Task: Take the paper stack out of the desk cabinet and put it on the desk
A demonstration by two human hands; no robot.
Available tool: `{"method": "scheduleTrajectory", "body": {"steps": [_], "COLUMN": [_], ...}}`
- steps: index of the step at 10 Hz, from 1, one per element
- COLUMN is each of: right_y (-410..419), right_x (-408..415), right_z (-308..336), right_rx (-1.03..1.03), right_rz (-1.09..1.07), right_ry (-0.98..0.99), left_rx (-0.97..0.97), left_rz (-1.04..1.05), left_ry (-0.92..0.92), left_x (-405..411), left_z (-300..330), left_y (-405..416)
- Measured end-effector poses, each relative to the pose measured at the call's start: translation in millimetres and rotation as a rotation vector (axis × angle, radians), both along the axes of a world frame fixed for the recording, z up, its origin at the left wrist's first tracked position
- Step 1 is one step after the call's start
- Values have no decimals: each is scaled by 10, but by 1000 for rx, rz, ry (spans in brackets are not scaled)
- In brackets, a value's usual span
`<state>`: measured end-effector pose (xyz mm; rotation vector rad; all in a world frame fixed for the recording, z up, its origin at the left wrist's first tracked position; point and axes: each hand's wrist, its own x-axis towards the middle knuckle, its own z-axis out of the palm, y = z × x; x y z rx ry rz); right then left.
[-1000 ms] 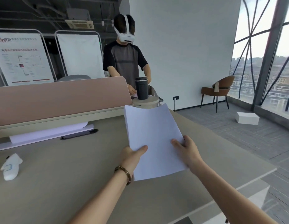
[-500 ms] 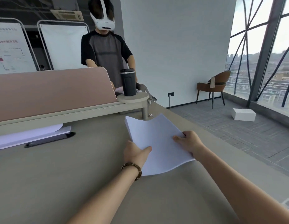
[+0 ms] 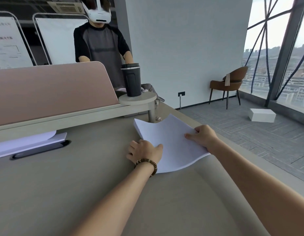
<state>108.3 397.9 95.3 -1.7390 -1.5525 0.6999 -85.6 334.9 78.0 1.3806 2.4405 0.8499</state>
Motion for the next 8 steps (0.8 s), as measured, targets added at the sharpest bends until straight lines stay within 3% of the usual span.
{"method": "scheduleTrajectory", "body": {"steps": [3, 5, 8], "right_y": [64, 58, -102], "right_x": [32, 61, 23], "right_z": [-23, -44, 42], "right_rx": [-8, 7, 78], "right_rz": [27, 35, 76], "right_ry": [-254, -246, -390], "left_rx": [-32, -5, -3], "left_rz": [37, 21, -141], "left_ry": [47, 1, 41], "left_x": [67, 1, -179], "left_z": [-80, -58, 26], "left_y": [75, 12, -151]}}
